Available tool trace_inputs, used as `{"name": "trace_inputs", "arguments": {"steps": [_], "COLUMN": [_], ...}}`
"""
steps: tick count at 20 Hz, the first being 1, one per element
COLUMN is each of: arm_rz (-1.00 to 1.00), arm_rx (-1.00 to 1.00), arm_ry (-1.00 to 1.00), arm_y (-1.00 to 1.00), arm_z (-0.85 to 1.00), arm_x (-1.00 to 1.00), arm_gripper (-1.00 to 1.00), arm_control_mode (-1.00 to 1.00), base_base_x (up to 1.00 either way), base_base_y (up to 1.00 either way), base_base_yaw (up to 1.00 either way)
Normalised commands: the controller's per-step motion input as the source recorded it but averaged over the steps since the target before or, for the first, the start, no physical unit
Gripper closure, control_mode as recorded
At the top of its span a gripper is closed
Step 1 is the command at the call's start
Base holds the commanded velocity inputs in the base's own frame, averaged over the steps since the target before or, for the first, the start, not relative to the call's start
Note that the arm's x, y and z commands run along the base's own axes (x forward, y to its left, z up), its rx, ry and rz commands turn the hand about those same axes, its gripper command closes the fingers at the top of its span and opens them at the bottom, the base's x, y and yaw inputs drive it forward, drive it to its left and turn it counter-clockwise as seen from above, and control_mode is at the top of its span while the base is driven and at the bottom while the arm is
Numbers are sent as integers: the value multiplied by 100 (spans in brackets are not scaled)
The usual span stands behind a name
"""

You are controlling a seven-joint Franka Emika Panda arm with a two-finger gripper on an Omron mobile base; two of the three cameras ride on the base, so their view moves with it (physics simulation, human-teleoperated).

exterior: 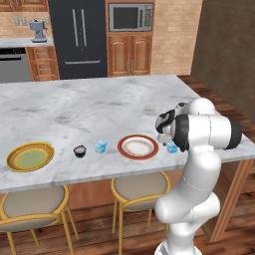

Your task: Place two yogurt containers on each plate.

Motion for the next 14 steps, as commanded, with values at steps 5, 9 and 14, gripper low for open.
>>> {"name": "trace_inputs", "arguments": {"steps": [5,9,14], "arm_rz": [0,0,0], "arm_rx": [0,0,0], "arm_ry": [0,0,0], "arm_y": [0,-2,-12], "arm_z": [0,-13,-32], "arm_x": [0,0,0], "arm_gripper": [-100,-100,-100], "arm_control_mode": [-100,-100,-100], "base_base_x": [0,0,0], "base_base_y": [0,0,0], "base_base_yaw": [0,0,0]}}
